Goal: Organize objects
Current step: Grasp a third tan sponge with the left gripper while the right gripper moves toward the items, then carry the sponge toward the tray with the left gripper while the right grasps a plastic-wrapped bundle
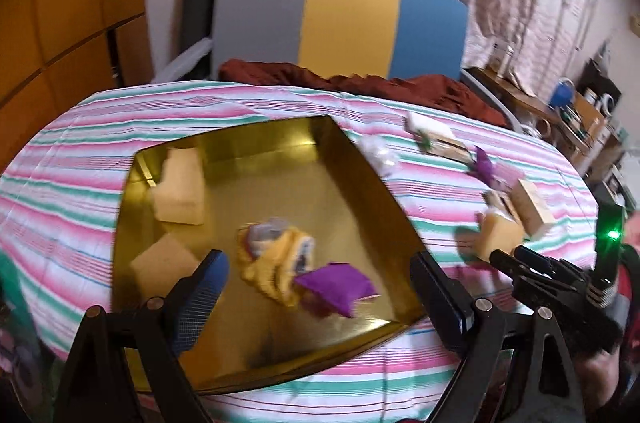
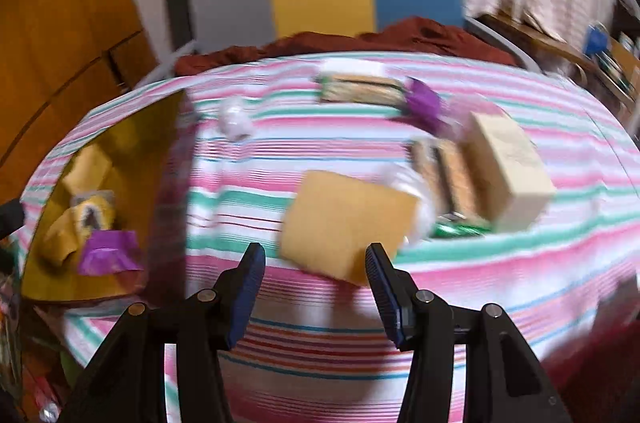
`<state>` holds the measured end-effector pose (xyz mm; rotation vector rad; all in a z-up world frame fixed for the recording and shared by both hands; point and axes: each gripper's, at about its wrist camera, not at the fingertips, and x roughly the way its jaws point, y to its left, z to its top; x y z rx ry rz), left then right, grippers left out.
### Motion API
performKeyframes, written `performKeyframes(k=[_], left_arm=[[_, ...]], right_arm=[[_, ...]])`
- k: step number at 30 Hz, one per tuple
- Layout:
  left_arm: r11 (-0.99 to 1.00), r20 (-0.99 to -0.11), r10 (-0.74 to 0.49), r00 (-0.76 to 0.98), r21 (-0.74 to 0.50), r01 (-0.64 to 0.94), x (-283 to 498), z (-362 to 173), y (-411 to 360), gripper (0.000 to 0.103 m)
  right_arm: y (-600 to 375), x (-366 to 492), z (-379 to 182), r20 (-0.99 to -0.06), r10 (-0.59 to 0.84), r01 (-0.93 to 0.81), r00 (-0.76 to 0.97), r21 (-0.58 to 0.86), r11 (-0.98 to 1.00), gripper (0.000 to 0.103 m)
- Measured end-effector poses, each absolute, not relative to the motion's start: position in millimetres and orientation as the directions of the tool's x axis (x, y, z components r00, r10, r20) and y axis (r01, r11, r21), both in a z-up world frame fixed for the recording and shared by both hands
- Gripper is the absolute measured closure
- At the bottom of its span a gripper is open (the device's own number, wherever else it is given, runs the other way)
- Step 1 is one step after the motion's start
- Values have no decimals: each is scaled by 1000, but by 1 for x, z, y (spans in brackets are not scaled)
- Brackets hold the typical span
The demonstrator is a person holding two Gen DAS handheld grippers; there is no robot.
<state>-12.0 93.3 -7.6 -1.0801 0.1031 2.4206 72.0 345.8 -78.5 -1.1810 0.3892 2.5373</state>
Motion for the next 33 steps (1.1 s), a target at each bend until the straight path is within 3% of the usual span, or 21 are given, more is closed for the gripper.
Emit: performKeyframes(k=[9, 13, 21, 33], left_arm=[[-775, -715, 512, -475, -147, -614, -10, 2, 158, 10], [-697, -726, 576, -376, -195, -690, -11, 1, 200, 10], [-509, -767, 624, -147, -256, -822, -7, -25, 282, 11], [-372, -797, 600, 69, -354, -858, -12, -69, 334, 30]], right_arm=[[374, 94, -93, -793, 192, -482, -578, 142, -864, 43], [372, 105, -104, -814, 173, -504, -554, 162, -849, 37], [366, 116, -108, -793, 197, -471, -577, 125, -874, 36], [368, 129, -109, -762, 176, -457, -623, 172, -873, 35]])
